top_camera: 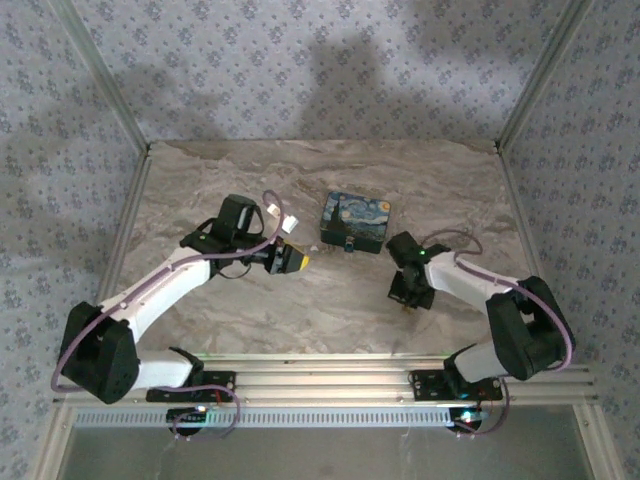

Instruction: Unlock the padlock with the key

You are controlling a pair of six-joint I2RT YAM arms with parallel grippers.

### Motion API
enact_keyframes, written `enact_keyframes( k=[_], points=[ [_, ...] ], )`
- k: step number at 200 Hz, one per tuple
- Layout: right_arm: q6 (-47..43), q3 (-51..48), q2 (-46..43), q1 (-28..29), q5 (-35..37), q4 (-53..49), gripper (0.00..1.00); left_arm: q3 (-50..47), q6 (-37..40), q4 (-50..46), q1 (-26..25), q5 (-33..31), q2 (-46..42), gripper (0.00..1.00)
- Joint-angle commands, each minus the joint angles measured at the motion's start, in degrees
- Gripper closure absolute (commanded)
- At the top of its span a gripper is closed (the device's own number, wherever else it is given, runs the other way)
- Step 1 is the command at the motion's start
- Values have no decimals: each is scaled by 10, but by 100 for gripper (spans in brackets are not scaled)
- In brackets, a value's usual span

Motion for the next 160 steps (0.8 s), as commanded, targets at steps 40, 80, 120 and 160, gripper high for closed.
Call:
enact_keyframes(
  k=[40, 80, 120, 160],
  points=[
    [-36, 95, 9, 68, -21, 75, 100, -11, -7, -7, -4, -11, -31, 62],
    [-52, 96, -45, 88, -27, 156, 100, -37, -69, 70, -3, -17, -55, 59],
    [-55, 125, -101, 92, -35, 190, 100, -108, -201, 264, -3, -40, -91, 50],
    [-42, 164, -125, 99, -35, 201, 100, -116, -291, 363, -23, -80, -82, 44]
  ],
)
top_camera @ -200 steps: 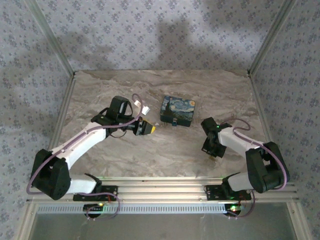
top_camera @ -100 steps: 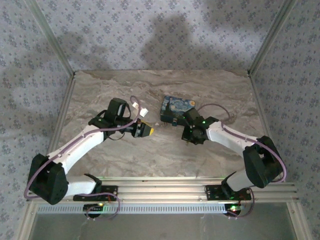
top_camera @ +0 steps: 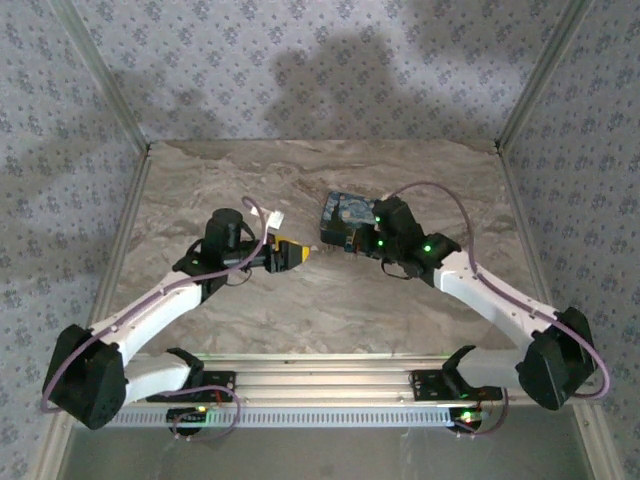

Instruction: Unlock the padlock with the key

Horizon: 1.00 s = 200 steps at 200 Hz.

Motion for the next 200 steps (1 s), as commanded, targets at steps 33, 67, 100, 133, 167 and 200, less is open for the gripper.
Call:
enact_keyframes(
  k=[33, 67, 100, 133, 167, 200],
  points=[
    [22, 50, -19, 15, 0, 22, 100, 20, -128, 167, -51, -43, 40, 43],
    [38, 54, -20, 21, -6, 35, 100, 37, -132, 188, -89, -64, 74, 43],
    [44, 56, -20, 28, -12, 40, 100, 48, -137, 207, -100, -65, 100, 48],
    [47, 55, -21, 32, -14, 39, 100, 59, -143, 223, -101, -62, 118, 51],
    [53, 54, -24, 35, -16, 44, 100, 71, -142, 231, -102, -49, 136, 58],
    [57, 55, -25, 38, -16, 45, 100, 70, -143, 242, -102, -39, 146, 62]
  ],
)
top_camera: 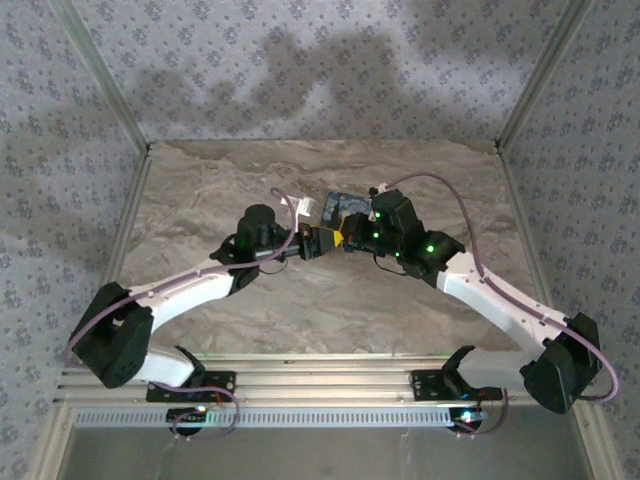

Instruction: Unlock the padlock with the key

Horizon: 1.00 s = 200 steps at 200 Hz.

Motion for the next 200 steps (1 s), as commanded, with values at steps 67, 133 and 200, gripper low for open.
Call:
enact_keyframes(
  k=[67, 133, 200],
  points=[
    [22, 17, -13, 11, -12, 17, 100, 20, 10, 38, -4, 17, 8, 74],
    [39, 18, -18, 14, -15, 22, 100, 19, 44, 25, -4, 10, 1, 100],
    [85, 13, -56, 12, 23, 6, 44, 18, 130, -61, -4, -19, -33, 100]
  ],
)
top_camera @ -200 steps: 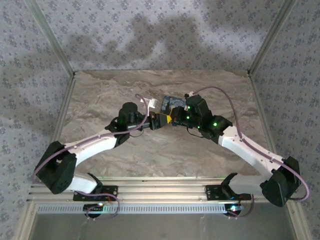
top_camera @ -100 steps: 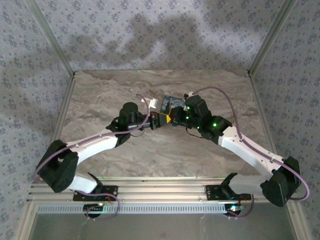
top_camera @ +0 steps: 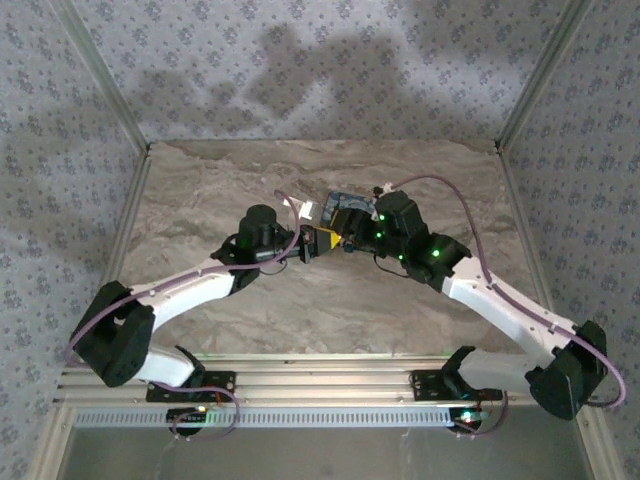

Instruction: Unlock the padlock with the key

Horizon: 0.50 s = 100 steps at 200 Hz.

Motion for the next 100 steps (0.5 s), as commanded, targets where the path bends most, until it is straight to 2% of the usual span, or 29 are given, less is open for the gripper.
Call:
enact_keyframes(
  k=[1, 38, 70, 100],
  points=[
    [26, 13, -23, 2, 21, -3, 44, 17, 52, -36, -4, -15, -30, 100],
    [38, 14, -11, 3, 12, -10, 45, 25, 100, -87, -8, -33, -48, 100],
    [38, 36, 22, 9, -4, -33, 48, 47, 159, -159, -30, -84, -64, 100],
    [38, 68, 57, 15, -21, -65, 61, 61, 205, -207, -55, -150, -73, 100]
  ],
)
